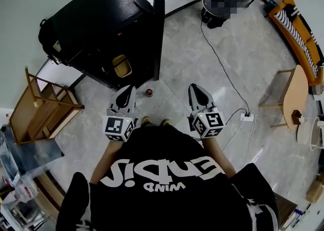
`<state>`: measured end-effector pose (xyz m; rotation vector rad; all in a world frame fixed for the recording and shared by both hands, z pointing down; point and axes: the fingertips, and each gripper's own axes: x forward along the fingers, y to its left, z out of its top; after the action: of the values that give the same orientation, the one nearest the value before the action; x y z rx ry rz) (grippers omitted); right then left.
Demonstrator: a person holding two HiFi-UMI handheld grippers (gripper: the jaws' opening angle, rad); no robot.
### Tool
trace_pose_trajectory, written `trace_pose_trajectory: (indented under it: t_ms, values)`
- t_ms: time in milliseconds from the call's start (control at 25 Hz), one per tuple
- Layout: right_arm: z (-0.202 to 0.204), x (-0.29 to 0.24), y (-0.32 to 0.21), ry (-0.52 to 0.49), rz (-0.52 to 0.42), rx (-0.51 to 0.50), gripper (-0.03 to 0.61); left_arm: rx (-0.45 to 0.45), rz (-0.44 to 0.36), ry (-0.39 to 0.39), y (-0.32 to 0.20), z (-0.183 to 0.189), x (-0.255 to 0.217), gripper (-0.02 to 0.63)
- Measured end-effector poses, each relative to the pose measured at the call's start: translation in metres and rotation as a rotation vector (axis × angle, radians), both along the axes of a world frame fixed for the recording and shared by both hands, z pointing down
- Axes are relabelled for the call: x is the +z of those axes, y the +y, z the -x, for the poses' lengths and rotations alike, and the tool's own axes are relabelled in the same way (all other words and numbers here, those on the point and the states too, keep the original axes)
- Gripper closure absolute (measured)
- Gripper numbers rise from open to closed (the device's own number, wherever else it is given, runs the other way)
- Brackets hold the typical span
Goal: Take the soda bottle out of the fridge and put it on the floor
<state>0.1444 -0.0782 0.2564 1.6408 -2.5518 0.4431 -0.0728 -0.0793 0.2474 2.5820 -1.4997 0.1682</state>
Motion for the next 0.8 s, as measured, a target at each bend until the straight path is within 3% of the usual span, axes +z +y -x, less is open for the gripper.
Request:
trace_pose_trajectory:
  t_ms: [800]
  values:
    - [0.0096, -0.0072, -0.0049, 0.009, -0.039, -0.029, 0.554, -0.039, -0.004, 0.013, -0.0063, 0.0092, 0.0001, 0.606]
